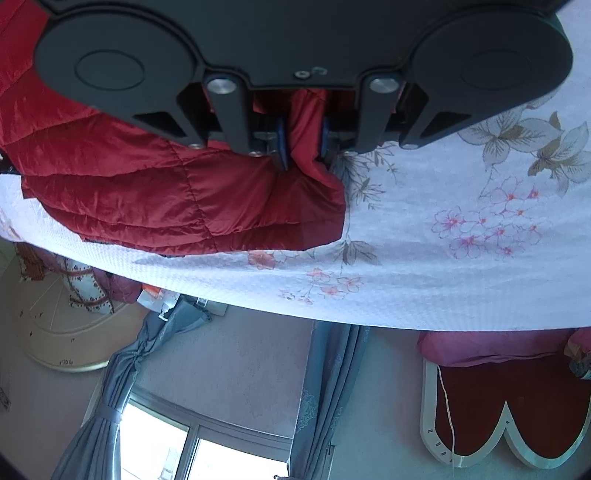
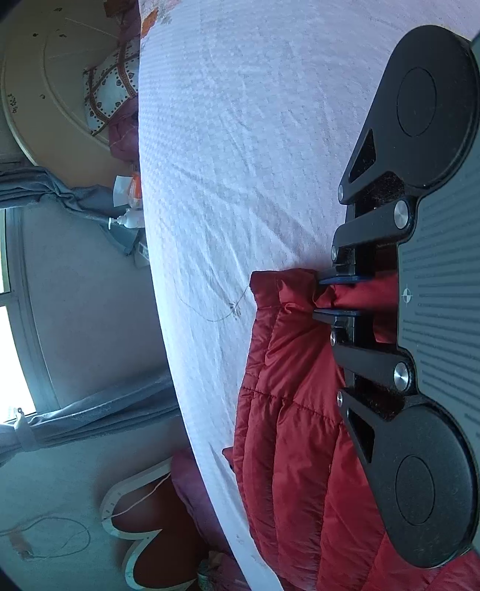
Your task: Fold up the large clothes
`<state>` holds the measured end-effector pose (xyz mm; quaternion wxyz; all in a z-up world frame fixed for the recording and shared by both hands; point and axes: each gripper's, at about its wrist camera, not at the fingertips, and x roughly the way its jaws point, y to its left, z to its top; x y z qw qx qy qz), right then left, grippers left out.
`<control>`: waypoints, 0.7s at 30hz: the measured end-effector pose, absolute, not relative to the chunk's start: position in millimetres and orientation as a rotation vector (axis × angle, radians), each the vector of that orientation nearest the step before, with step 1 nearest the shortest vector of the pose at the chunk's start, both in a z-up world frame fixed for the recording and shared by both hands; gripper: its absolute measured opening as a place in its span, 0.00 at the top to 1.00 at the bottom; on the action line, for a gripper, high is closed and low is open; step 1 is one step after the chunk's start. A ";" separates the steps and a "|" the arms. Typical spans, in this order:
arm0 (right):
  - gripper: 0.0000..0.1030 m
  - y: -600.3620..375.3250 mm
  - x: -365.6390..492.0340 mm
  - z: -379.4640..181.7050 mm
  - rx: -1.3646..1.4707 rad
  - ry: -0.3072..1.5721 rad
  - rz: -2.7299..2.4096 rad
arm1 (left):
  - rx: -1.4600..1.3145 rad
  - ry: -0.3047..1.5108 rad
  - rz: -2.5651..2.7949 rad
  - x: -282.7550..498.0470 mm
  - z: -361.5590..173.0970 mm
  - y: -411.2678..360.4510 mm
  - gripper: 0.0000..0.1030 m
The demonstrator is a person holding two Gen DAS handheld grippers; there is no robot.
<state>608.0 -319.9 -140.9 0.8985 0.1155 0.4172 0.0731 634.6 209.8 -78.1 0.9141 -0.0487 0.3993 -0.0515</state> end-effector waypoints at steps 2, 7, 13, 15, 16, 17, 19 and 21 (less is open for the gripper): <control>0.77 -319.8 607.1 -134.9 0.225 0.854 0.142 | -0.051 0.836 -0.053 635.1 -71.7 207.1 0.52; 0.20 -316.2 582.0 -100.9 0.204 0.716 0.165 | 0.001 0.706 0.008 607.6 -31.6 203.4 0.36; 0.38 -254.6 570.4 -82.6 0.151 0.715 0.326 | 0.038 0.668 -0.182 590.9 -14.8 137.8 0.35; 0.38 -232.3 566.7 -81.1 0.119 0.718 0.360 | 0.079 0.672 -0.241 587.6 -18.4 115.6 0.35; 0.38 -223.7 567.7 -81.5 0.122 0.728 0.378 | 0.111 0.669 -0.261 587.1 -22.8 105.0 0.35; 0.38 -215.2 571.2 -84.3 0.129 0.736 0.394 | 0.119 0.672 -0.278 589.8 -27.6 96.2 0.35; 0.38 -197.3 581.5 -93.2 0.110 0.761 0.407 | 0.080 0.726 -0.306 607.1 -42.0 85.0 0.28; 0.38 -177.2 592.9 -112.3 0.025 0.808 0.396 | 0.089 0.802 -0.276 625.7 -64.1 76.5 0.24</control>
